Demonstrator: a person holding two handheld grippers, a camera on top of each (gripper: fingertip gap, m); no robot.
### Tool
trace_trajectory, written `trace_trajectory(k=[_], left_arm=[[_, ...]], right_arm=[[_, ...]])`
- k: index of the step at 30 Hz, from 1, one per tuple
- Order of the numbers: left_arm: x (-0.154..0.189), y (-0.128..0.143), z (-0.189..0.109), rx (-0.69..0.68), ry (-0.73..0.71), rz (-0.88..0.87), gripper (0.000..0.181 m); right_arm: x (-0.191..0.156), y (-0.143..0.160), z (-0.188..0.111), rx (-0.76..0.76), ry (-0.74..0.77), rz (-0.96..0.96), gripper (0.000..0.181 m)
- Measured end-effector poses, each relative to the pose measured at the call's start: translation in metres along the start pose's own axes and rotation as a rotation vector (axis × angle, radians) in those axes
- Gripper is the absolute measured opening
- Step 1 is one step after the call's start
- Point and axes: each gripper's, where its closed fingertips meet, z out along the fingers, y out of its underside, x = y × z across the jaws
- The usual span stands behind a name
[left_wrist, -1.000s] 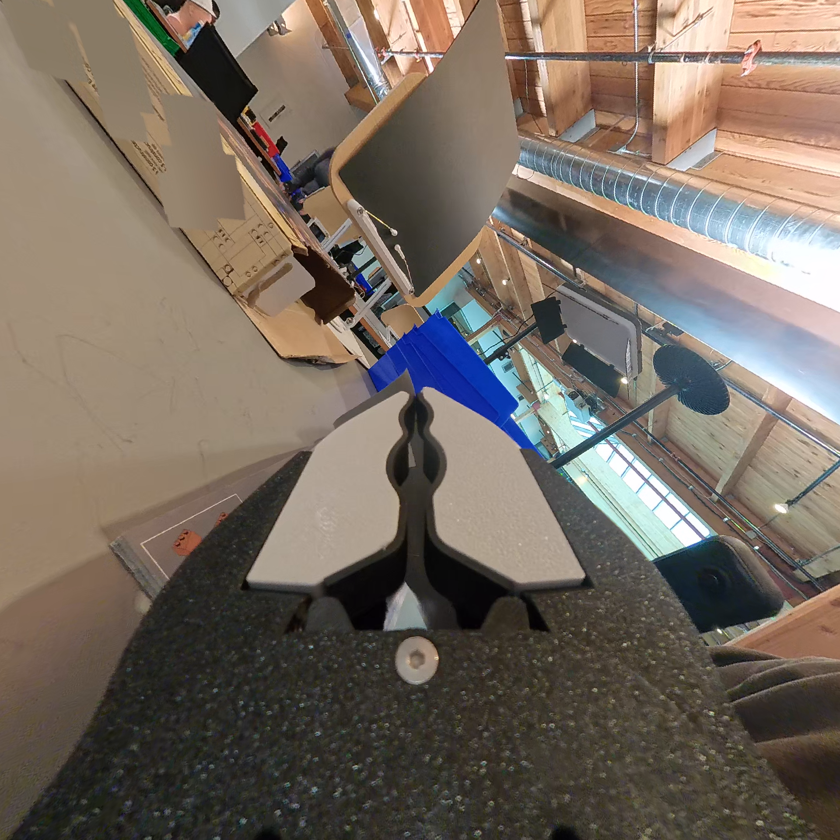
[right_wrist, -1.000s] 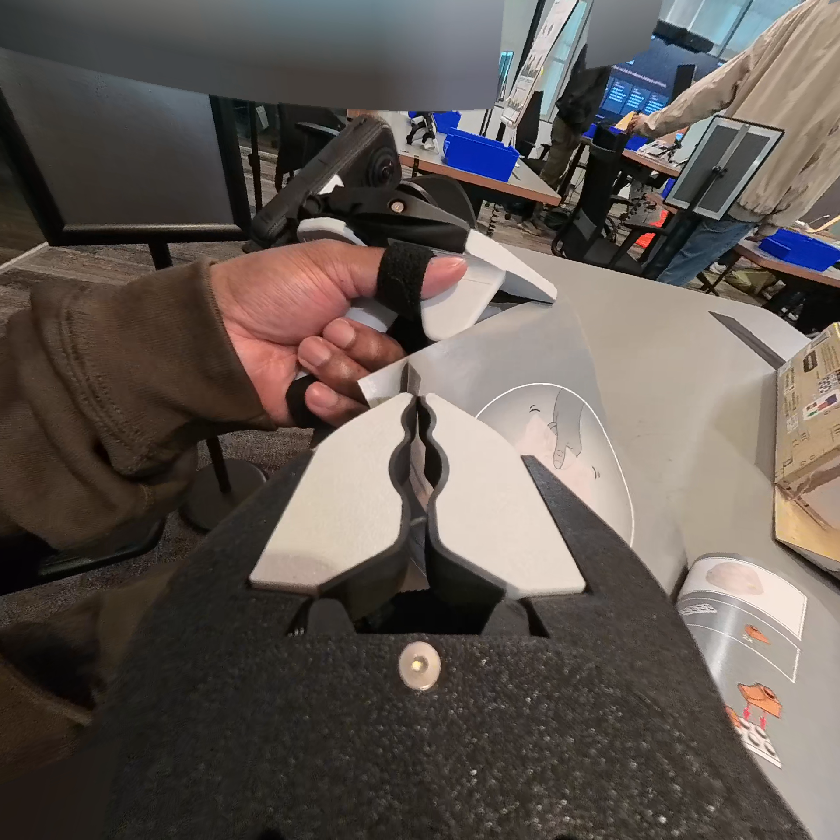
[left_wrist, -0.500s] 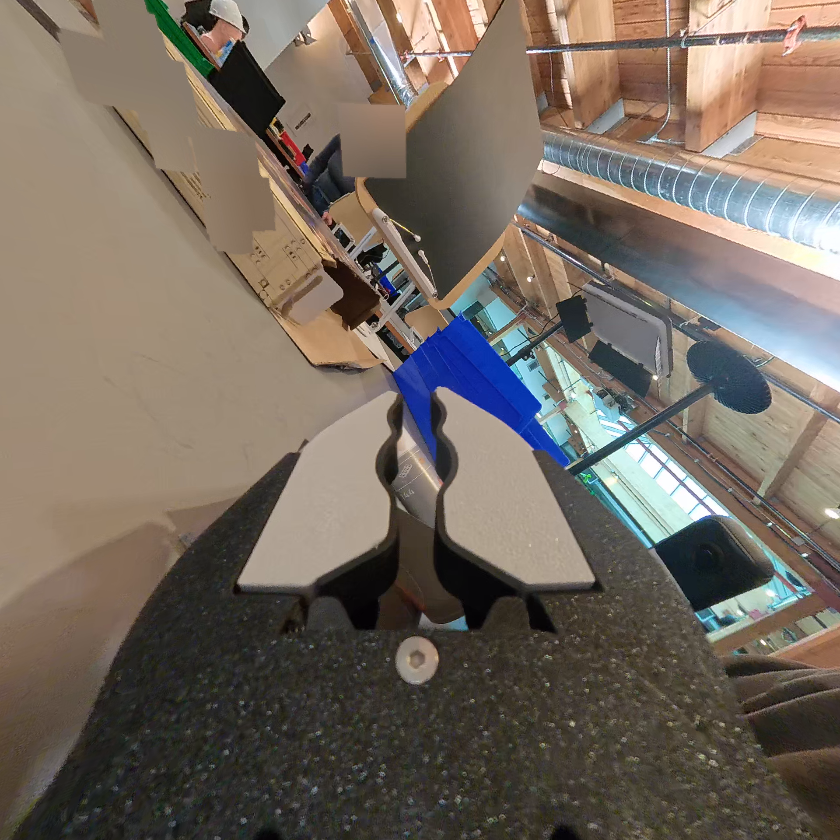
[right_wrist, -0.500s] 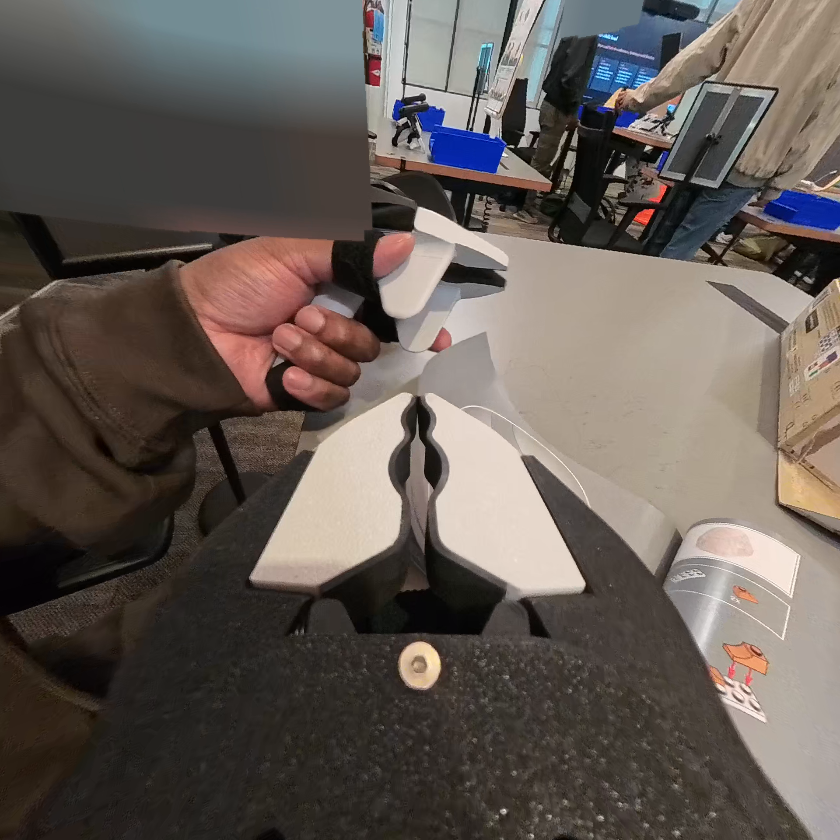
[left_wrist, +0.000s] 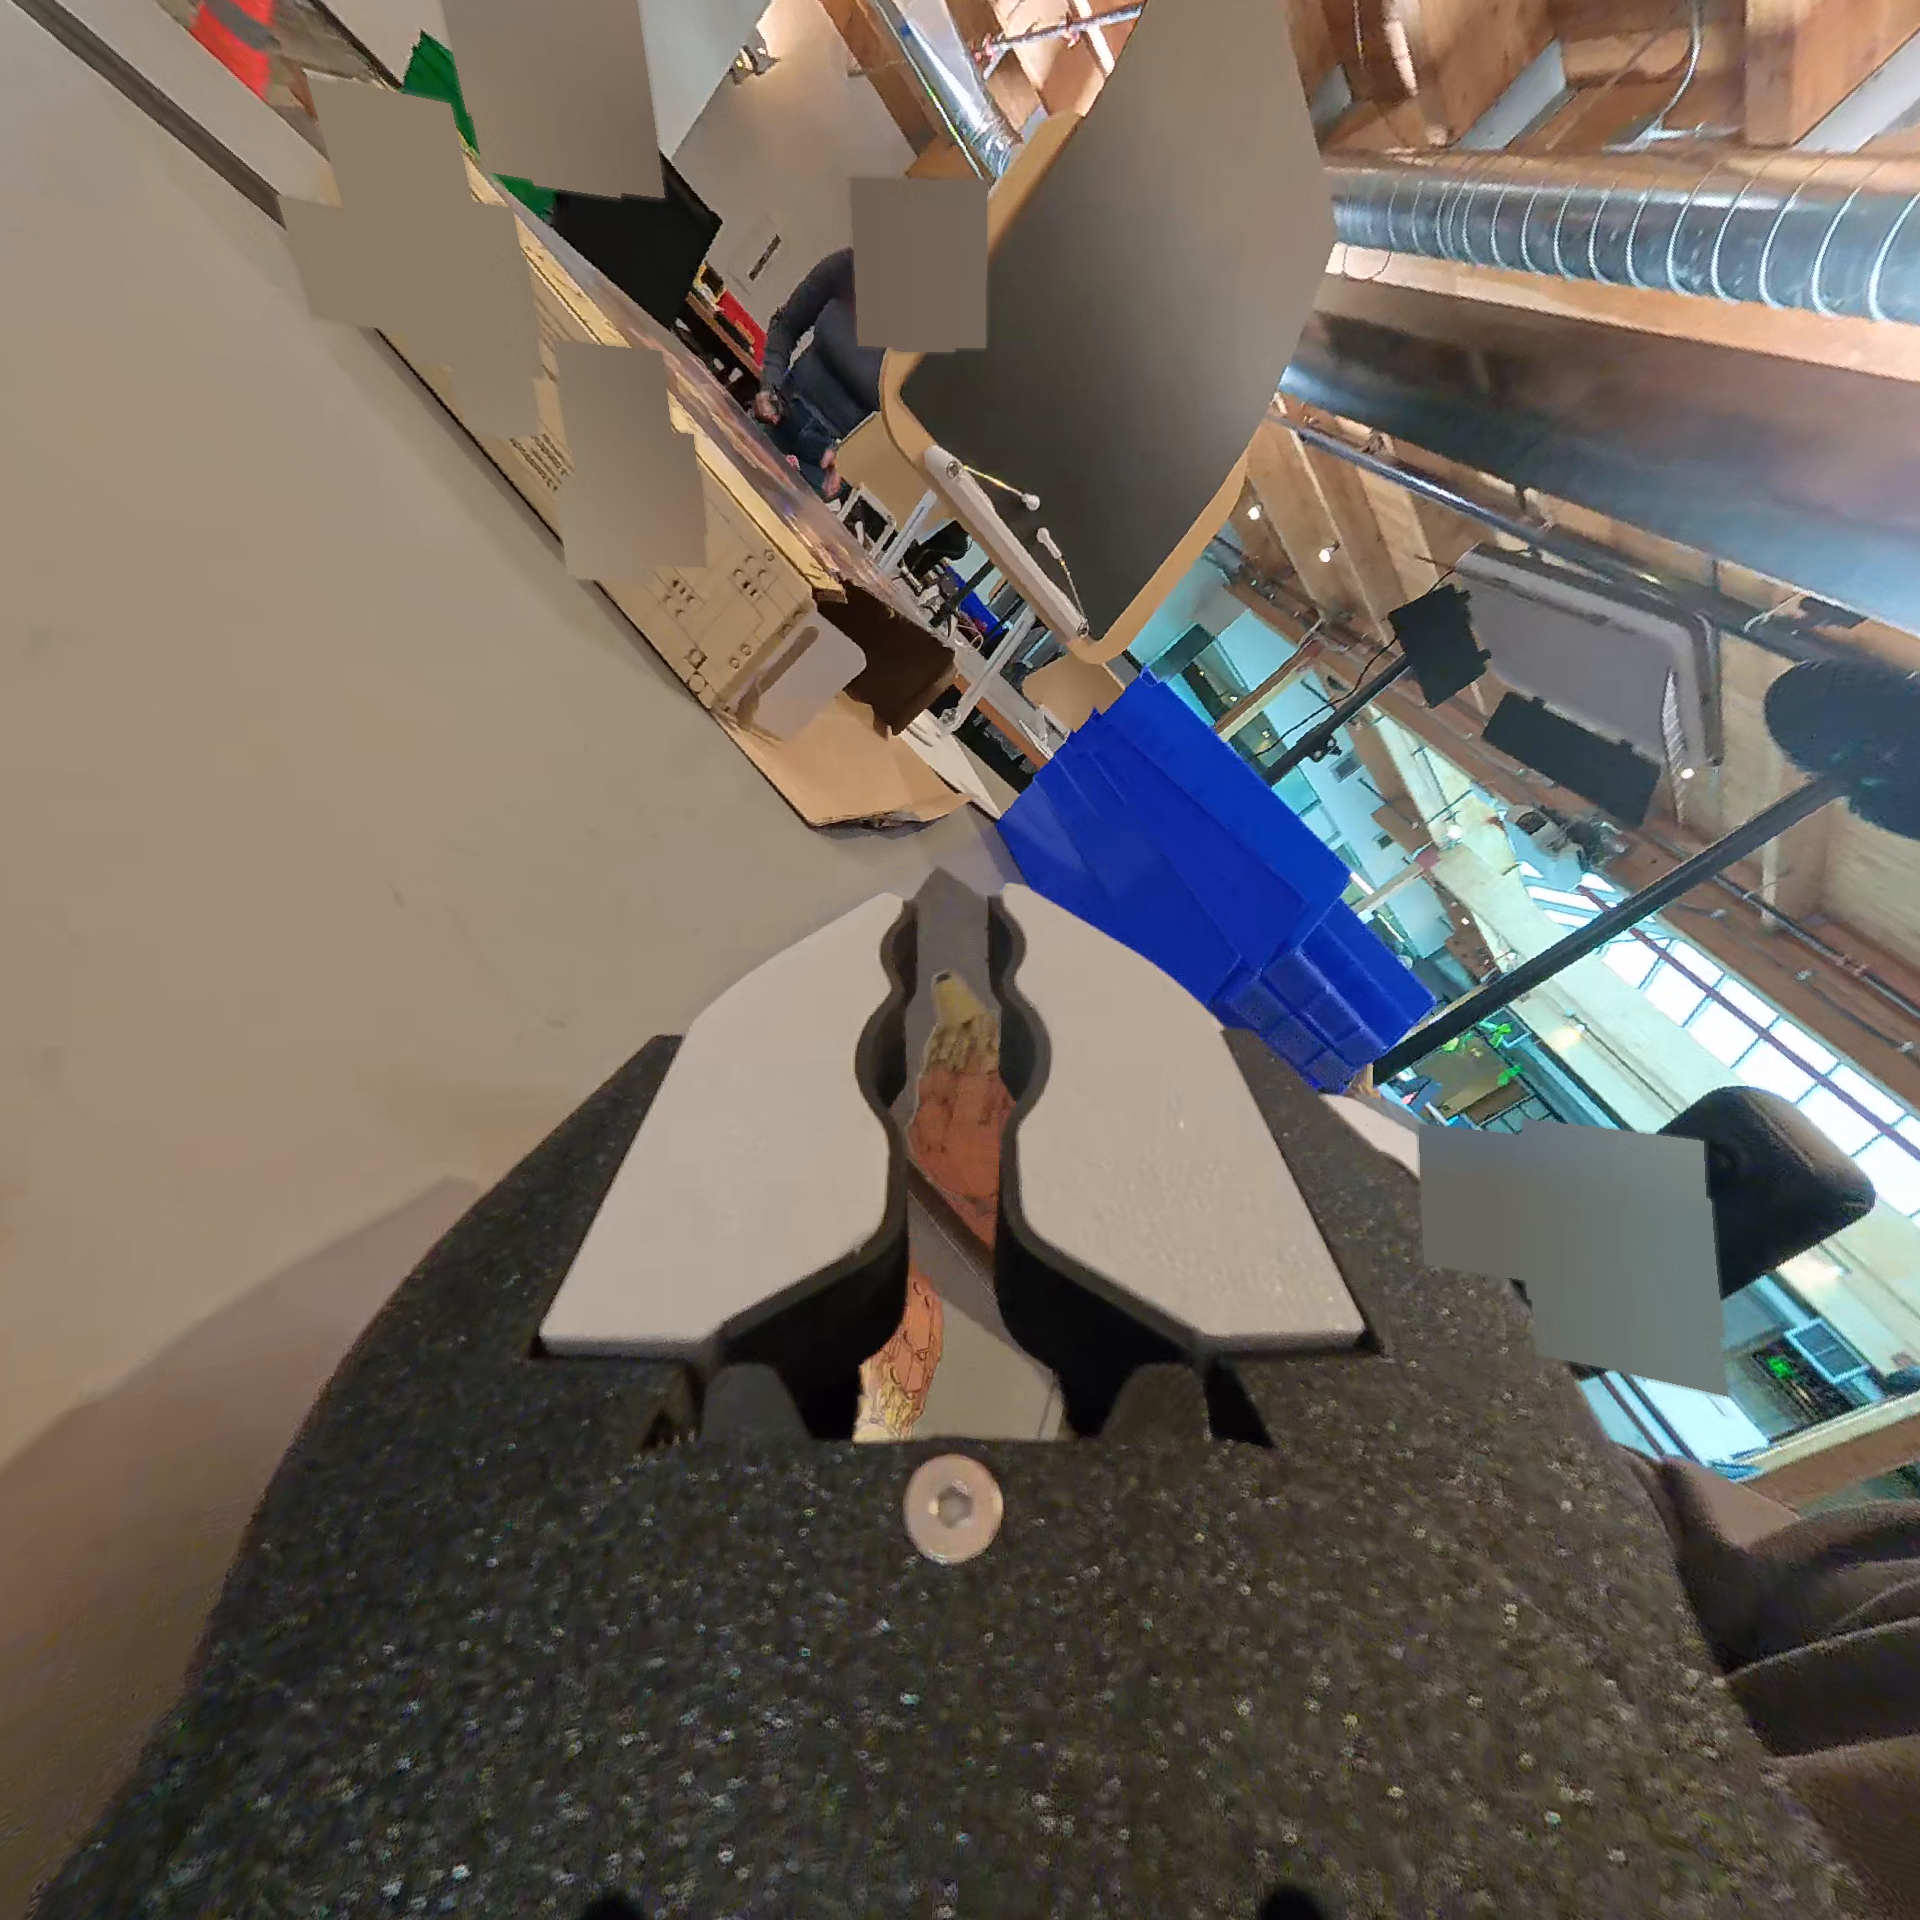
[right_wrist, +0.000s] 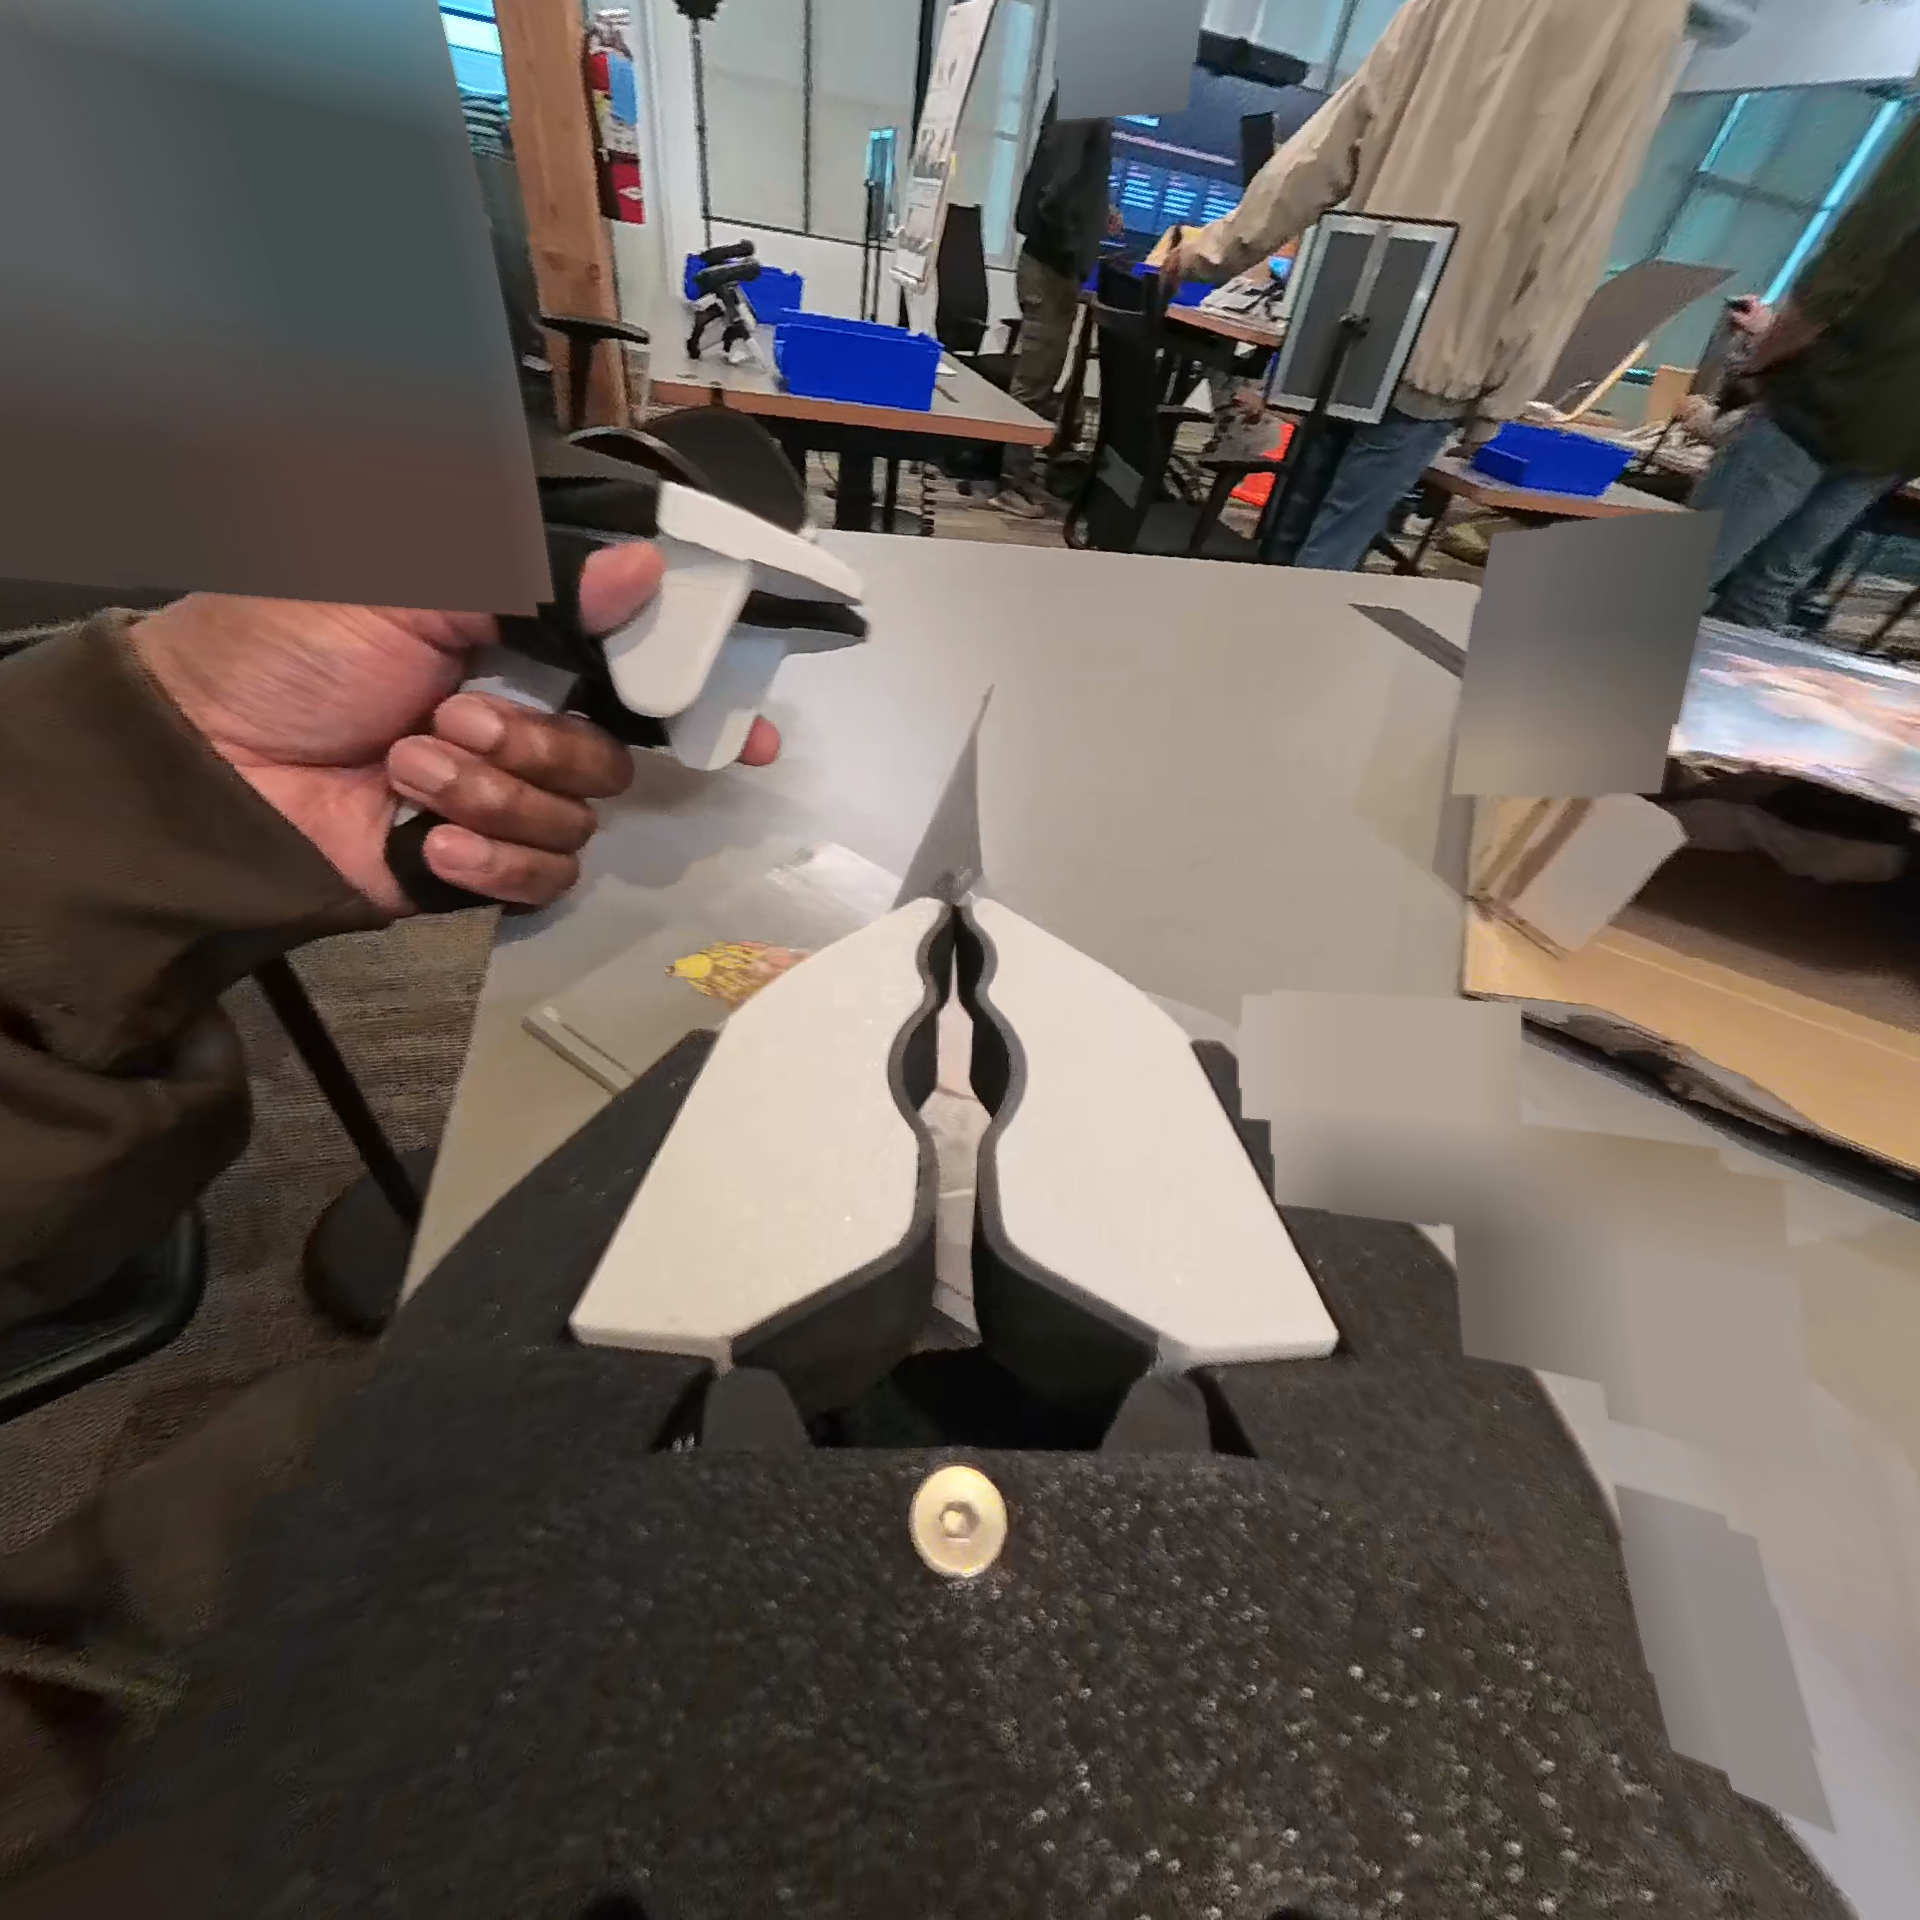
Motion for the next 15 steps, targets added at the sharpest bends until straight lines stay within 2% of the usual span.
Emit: trace_trajectory(k=[9, 12, 15], left_arm=[[0.000, 0.005, 0.002, -0.037, 0.002, 0.027, 0.013], [0.006, 0.023, 0.010, -0.149, 0.006, 0.094, 0.013], [0.007, 0.025, 0.012, -0.150, -0.010, 0.116, 0.013]], right_arm=[[0.051, 0.013, -0.037, -0.017, 0.177, 0.011, 0.000], [0.057, 0.019, -0.044, -0.028, 0.193, 0.028, 0.000], [0.049, 0.023, -0.041, -0.051, 0.167, -0.001, 0.000]])
